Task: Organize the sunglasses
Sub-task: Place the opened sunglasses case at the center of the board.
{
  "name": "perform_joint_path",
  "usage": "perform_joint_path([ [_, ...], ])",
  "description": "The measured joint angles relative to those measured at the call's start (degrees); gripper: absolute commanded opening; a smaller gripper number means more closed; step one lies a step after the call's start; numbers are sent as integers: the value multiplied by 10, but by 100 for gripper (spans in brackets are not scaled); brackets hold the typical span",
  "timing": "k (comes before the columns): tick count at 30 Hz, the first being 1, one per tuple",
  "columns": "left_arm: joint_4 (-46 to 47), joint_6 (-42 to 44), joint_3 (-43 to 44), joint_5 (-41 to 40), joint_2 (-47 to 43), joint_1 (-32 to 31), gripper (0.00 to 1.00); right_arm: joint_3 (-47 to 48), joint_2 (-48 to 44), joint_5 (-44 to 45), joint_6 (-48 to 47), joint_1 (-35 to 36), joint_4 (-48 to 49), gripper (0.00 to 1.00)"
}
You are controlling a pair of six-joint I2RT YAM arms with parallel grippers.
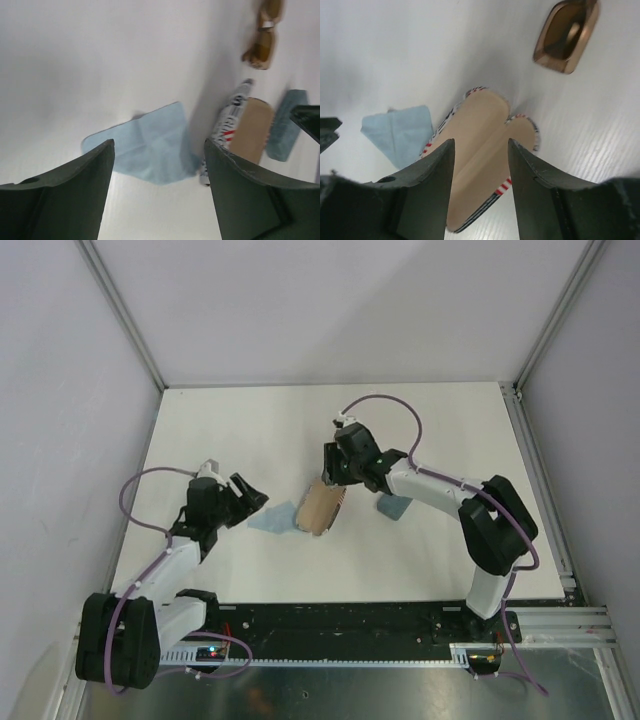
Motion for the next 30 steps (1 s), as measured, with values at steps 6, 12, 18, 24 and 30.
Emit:
perform_joint_path([
  [6, -62, 10, -12, -56, 0, 0, 74, 0, 0, 12, -8, 36, -47, 54],
  [12, -91, 10, -19, -77, 0, 0, 75, -1, 0, 48, 2, 38, -102, 63],
  [18, -94, 10, -19, -84, 22, -2, 72, -30, 0, 56, 21, 38, -105, 63],
  [24, -68, 10, -16, -80, 46, -2, 62, -47, 5, 31, 46, 38, -92, 51],
  [30, -54, 10, -16, -74, 59, -2, 57, -48, 24, 0, 72, 35, -50, 22],
])
